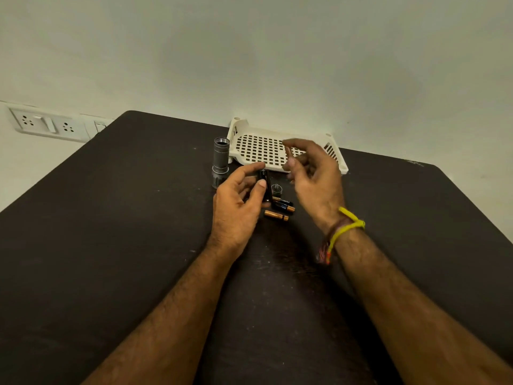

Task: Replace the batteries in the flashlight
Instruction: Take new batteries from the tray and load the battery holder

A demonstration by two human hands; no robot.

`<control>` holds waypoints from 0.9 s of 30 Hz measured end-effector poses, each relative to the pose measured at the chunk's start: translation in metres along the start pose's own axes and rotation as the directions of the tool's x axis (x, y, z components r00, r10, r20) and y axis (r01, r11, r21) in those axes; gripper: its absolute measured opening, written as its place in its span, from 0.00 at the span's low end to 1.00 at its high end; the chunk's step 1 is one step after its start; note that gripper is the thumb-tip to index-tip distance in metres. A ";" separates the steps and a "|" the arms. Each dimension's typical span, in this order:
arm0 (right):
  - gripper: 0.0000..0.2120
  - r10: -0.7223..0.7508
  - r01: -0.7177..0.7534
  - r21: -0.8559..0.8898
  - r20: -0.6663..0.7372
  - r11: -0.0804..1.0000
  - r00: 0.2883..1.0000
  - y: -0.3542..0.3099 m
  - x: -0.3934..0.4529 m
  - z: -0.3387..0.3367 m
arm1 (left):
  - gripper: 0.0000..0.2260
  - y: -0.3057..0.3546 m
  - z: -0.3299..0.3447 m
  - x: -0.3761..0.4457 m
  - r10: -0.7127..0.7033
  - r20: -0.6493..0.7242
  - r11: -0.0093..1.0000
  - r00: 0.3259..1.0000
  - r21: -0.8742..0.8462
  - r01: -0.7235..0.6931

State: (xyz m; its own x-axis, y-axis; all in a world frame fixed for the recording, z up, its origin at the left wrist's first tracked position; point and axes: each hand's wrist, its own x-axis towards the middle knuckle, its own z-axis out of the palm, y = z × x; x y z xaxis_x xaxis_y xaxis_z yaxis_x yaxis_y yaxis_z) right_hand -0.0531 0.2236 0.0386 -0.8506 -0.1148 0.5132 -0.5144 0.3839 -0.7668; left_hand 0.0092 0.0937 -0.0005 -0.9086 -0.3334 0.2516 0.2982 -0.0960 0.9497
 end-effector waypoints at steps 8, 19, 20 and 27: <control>0.14 0.039 0.012 0.311 -0.157 0.950 0.987 0.013 -0.045 -0.005 | 0.14 0.001 0.000 -0.002 0.015 0.064 1.000 0.998 -0.018 -0.014; 0.15 0.074 -0.016 0.305 -0.181 0.952 0.981 0.017 -0.041 -0.005 | 0.20 -0.002 0.000 -0.001 0.084 0.034 0.994 0.996 0.063 -0.086; 0.14 0.056 0.001 0.297 -0.182 0.955 0.982 0.017 -0.041 -0.005 | 0.20 -0.003 0.000 -0.001 0.090 0.029 0.993 0.996 0.068 -0.091; 0.08 -0.122 0.141 0.132 -0.141 0.981 0.982 0.017 -0.045 -0.005 | 0.18 -0.003 0.000 0.000 0.086 -0.004 0.996 0.996 0.011 -0.086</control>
State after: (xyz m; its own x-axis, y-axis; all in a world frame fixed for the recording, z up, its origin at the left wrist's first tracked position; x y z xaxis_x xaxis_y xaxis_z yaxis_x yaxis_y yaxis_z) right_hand -0.0236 0.2396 0.0041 -0.7575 -0.0307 0.6521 -0.6390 0.2393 -0.7310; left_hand 0.0086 0.0944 -0.0033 -0.8783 -0.3443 0.3316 0.3720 -0.0565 0.9265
